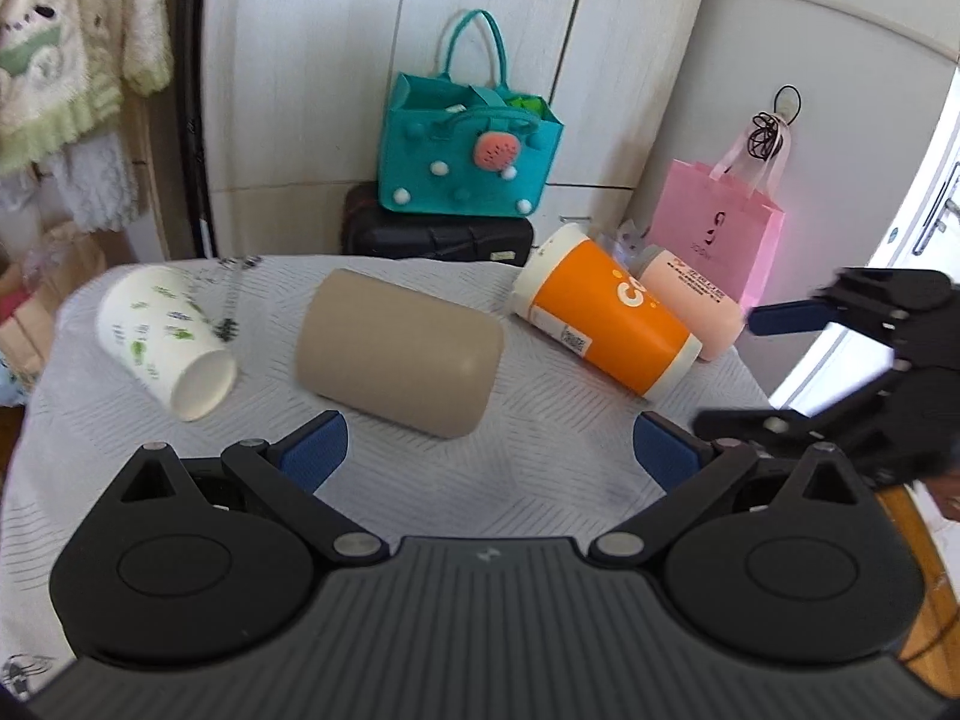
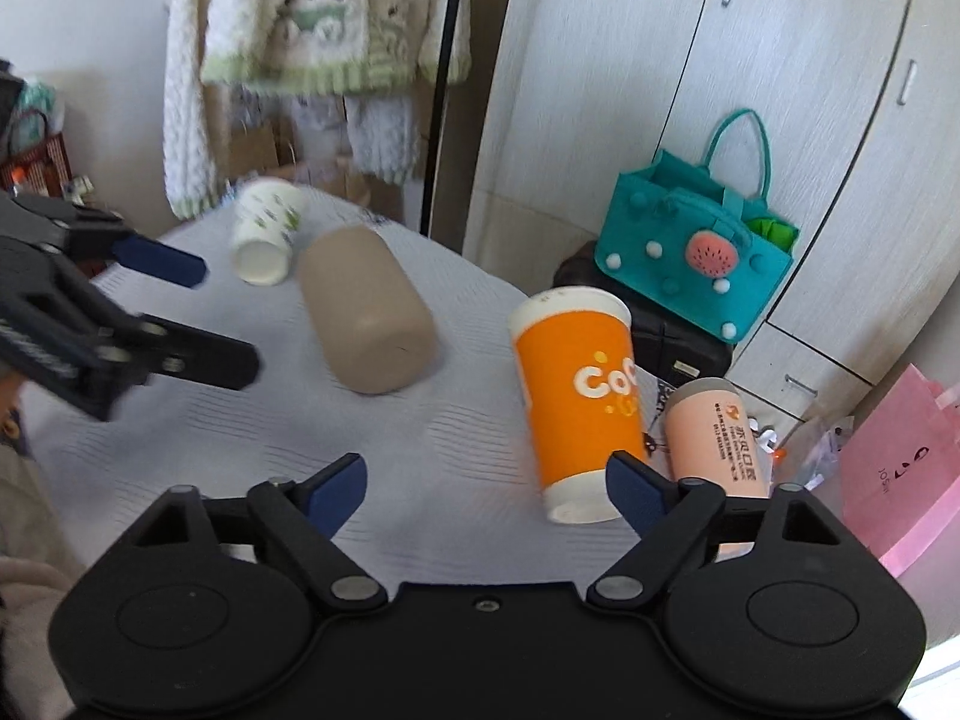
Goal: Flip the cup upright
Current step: 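Move the right tool to the lying orange cup and close on its body, then lift the orange cup with the right tool while the left tool approaches its side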
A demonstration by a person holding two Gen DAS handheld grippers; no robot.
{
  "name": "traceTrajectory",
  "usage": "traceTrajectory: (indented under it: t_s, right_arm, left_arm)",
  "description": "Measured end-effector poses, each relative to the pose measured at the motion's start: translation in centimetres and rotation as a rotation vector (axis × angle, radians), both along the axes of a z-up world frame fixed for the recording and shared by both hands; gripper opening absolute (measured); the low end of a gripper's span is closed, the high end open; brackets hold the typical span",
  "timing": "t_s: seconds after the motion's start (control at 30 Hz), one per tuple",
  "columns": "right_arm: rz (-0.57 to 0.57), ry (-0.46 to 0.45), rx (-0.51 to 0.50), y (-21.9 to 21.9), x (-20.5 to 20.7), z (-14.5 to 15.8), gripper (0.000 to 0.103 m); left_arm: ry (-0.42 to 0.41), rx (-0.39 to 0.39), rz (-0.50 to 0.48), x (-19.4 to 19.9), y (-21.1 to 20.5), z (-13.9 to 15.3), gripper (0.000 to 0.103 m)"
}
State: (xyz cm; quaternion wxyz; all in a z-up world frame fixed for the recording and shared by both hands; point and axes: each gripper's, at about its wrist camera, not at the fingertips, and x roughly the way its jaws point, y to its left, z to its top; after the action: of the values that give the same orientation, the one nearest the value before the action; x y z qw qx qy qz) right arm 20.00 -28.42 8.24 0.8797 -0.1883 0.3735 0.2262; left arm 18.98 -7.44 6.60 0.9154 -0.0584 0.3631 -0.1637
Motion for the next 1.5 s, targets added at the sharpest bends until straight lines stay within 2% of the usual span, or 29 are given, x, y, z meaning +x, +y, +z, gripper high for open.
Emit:
traceTrajectory:
  t_s: [0.3, 0.4, 0.53, 0.8, 0.93, 1.07, 1.5]
  right_arm:
    - [0.012, 0.015, -0.084, 0.0, 4.9, -2.4, 0.083]
    - [0.000, 0.037, -0.126, 0.1, 6.2, -3.4, 0.083]
    - [0.004, 0.057, -0.149, 0.4, 7.2, -4.3, 0.083]
    - [-0.030, 0.024, -0.174, 0.7, 8.3, -5.3, 0.083]
    - [-0.040, 0.008, -0.184, 1.3, 8.1, -5.3, 0.073]
    - [-0.084, -0.003, -0.163, 1.4, 7.7, -5.1, 0.072]
    - [-0.079, -0.038, -0.165, 2.9, 3.0, -3.5, 0.072]
  left_arm:
    - [0.049, -0.024, -0.013, 2.7, -0.3, -2.3, 0.103]
    - [0.039, 0.010, -0.038, 2.8, -0.5, -2.6, 0.102]
    - [0.060, 0.005, -0.065, 3.2, -0.8, -2.9, 0.102]
    - [0.065, -0.001, -0.058, 3.6, -0.5, -3.4, 0.102]
    - [0.069, 0.004, -0.056, 3.3, -0.4, -3.5, 0.102]
    - [0.072, 0.001, -0.057, 3.0, -0.4, -3.5, 0.102]
    - [0.046, -0.006, -0.062, 0.3, 0.6, -2.3, 0.102]
